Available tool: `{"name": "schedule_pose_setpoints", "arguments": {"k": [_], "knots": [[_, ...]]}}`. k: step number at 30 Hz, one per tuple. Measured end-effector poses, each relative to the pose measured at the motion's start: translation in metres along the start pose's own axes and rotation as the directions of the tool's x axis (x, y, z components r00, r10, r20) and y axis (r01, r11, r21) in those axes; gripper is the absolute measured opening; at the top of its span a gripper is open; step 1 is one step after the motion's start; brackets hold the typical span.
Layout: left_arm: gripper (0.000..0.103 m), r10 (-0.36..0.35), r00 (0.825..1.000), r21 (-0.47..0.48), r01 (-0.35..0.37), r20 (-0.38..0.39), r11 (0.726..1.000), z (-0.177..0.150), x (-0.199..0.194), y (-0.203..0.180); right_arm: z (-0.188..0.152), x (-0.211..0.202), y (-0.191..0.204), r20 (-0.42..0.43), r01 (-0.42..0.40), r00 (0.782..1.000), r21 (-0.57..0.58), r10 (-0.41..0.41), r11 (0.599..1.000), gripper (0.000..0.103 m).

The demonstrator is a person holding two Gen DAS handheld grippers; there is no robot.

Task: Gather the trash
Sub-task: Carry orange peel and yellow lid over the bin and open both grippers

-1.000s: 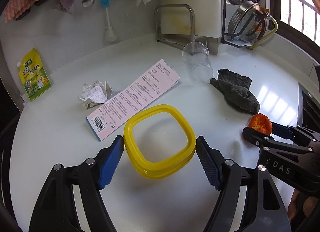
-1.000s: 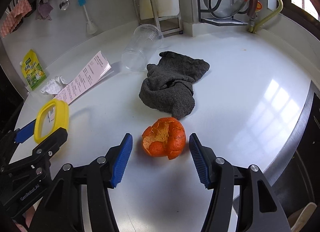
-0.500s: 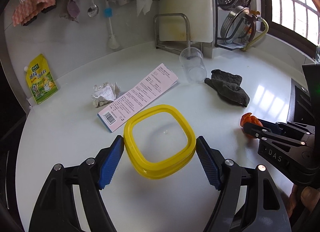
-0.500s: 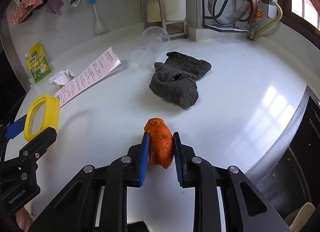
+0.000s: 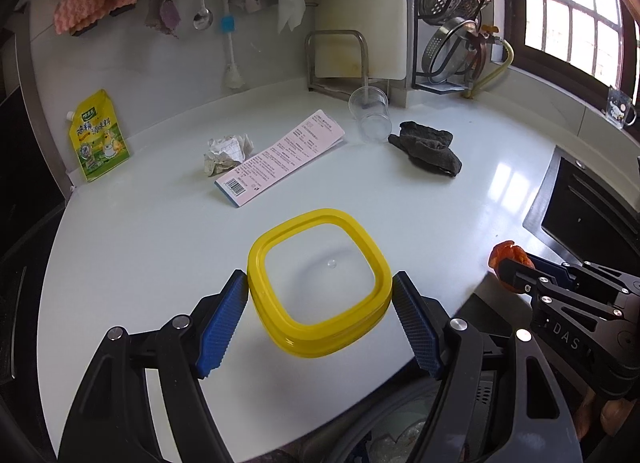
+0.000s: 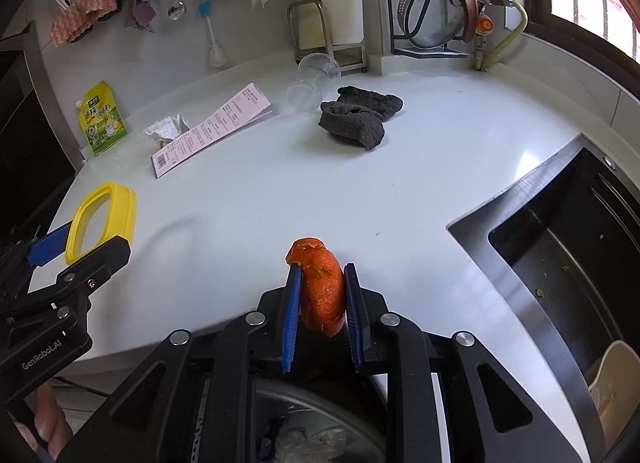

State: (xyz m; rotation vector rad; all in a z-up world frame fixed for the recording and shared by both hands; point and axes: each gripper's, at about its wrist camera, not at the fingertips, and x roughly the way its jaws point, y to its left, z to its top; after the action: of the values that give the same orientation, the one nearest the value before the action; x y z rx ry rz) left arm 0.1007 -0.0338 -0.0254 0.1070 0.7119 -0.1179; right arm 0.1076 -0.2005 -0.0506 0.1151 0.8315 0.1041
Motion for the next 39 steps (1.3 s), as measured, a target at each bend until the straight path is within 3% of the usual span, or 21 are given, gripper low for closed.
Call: {"name": "schedule_pose_setpoints", "arguments": {"k": [17, 28, 39], "knots": [[0.072, -0.081, 0.997, 0.024, 0.082, -0.018, 0.996, -0.087, -0.072, -0.021, -0.113, -0.078, 0.016, 0.019, -0.012, 1.000, 0.036, 0.011, 0.999, 0.021], [0.072, -0.117, 0.988, 0.038, 0.121, -0.100, 0.992, -0.135, -0.071, -0.032, -0.177, -0.076, 0.009, -0.063, -0.024, 0.998, 0.073, 0.029, 0.997, 0.021], [0.072, -0.144, 0.972, 0.042, 0.154, -0.183, 0.987, -0.157, -0.049, -0.040, -0.193, -0.067, 0.008, -0.095, -0.023, 0.995, 0.061, 0.029, 0.998, 0.021]]}}
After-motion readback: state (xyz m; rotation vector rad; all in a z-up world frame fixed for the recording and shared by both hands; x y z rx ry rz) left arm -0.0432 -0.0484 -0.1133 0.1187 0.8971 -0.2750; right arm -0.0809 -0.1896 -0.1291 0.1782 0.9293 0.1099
